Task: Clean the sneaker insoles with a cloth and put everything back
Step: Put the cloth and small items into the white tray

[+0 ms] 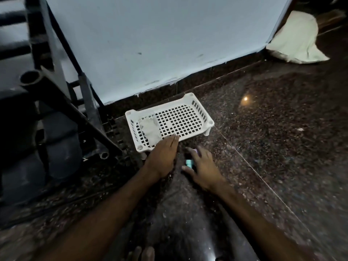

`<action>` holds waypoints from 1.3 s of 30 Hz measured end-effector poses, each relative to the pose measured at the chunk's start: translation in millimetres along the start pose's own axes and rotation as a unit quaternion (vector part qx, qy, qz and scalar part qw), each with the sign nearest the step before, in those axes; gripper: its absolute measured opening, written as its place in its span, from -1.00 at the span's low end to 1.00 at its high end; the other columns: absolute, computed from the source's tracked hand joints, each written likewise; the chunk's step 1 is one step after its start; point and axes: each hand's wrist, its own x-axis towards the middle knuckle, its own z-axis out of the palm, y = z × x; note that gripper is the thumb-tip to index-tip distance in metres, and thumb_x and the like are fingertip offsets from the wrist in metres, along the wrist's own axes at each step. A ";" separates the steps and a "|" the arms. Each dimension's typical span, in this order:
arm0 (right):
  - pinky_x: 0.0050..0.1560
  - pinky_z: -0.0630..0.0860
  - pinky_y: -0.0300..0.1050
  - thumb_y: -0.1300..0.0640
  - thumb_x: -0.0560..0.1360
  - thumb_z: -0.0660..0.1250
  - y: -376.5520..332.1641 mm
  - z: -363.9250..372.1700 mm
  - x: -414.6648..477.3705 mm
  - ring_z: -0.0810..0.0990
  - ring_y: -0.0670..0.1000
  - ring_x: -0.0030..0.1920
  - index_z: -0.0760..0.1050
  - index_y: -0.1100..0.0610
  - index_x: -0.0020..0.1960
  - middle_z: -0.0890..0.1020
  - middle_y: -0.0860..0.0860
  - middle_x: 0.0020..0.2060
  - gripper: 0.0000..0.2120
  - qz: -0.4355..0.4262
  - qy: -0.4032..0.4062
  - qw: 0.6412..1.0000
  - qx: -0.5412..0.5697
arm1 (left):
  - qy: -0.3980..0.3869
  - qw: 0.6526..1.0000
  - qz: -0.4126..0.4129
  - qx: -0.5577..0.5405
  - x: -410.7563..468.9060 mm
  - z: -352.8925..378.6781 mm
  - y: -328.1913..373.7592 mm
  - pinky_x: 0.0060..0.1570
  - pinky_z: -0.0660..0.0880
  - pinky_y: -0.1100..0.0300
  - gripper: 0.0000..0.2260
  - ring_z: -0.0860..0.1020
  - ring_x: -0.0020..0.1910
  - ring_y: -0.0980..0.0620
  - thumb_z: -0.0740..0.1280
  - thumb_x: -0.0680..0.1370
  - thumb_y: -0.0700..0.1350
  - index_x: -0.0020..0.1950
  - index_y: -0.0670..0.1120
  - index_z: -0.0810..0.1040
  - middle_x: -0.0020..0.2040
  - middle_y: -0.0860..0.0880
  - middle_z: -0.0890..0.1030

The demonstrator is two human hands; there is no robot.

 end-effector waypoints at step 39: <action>0.02 0.54 -0.11 -0.06 0.49 0.43 -42.8 -69.6 -47.6 0.62 -0.04 -0.04 0.54 0.09 0.16 0.66 -0.04 -0.04 -0.67 0.112 0.038 0.972 0.201 | 0.248 0.923 -0.222 -0.193 -121.2 -13.6 50.7 -0.12 0.48 0.09 -0.84 0.54 -0.01 0.00 0.31 0.58 -0.03 0.16 0.06 0.54 0.00 0.09 0.56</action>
